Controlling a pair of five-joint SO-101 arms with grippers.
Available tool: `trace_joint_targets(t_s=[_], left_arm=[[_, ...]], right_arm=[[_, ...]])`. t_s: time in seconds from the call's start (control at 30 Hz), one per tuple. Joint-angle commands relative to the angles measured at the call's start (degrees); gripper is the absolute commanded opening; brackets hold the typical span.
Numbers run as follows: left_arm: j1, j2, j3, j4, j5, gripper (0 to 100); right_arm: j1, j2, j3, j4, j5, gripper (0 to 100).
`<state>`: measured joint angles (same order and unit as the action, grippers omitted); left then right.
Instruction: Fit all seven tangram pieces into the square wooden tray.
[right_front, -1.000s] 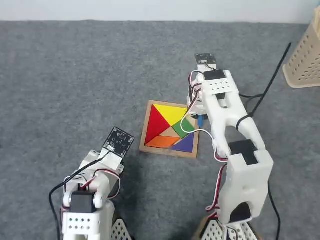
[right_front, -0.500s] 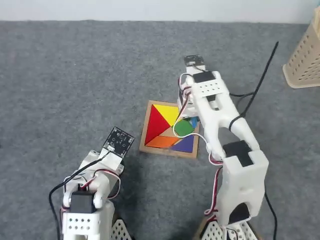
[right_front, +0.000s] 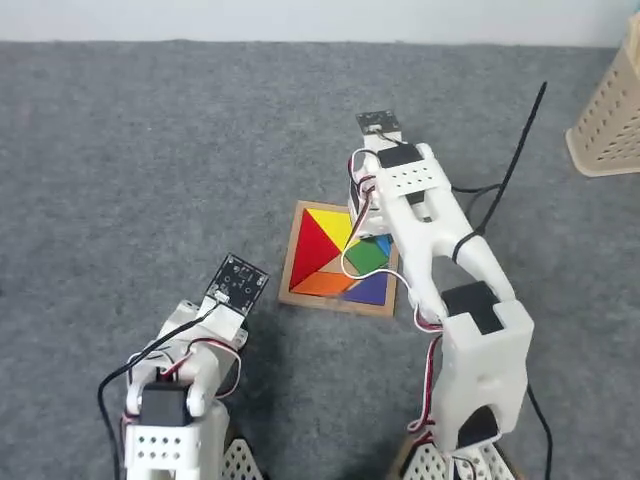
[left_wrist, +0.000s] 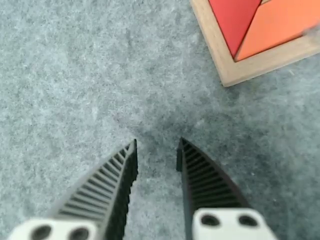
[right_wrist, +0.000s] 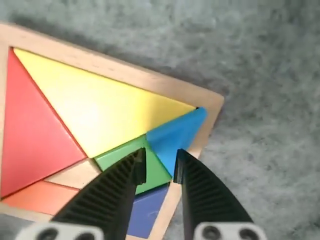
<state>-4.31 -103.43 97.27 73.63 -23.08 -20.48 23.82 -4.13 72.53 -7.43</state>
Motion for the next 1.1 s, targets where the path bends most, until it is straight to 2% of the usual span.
trace_joint_targets(t_s=[0.0, 0.33, 0.73, 0.83, 0.93, 1.07], left_arm=[[-0.3, -1.2, -0.7, 0.0, 0.4, 12], [-0.3, -1.2, -0.7, 0.0, 0.4, 12], [-0.3, -1.2, -0.7, 0.0, 0.4, 12], [-0.3, -1.2, -0.7, 0.0, 0.4, 12], [-0.3, -1.2, -0.7, 0.0, 0.4, 12], [-0.3, -1.2, -0.7, 0.0, 0.4, 12]], right_arm=[[-0.1, 0.2, -1.1, -1.4, -0.5, 10.2], [-0.1, 3.8, -1.2, -2.7, -0.4, 10.2], [-0.1, -21.1, 0.8, 15.3, -0.4, 9.1], [-0.5, -26.1, 8.4, 10.8, 4.4, 0.7], [-0.5, -31.8, 20.3, 4.4, 10.5, 1.9], [-0.1, -41.8, 35.9, -3.2, 12.0, 0.7]])
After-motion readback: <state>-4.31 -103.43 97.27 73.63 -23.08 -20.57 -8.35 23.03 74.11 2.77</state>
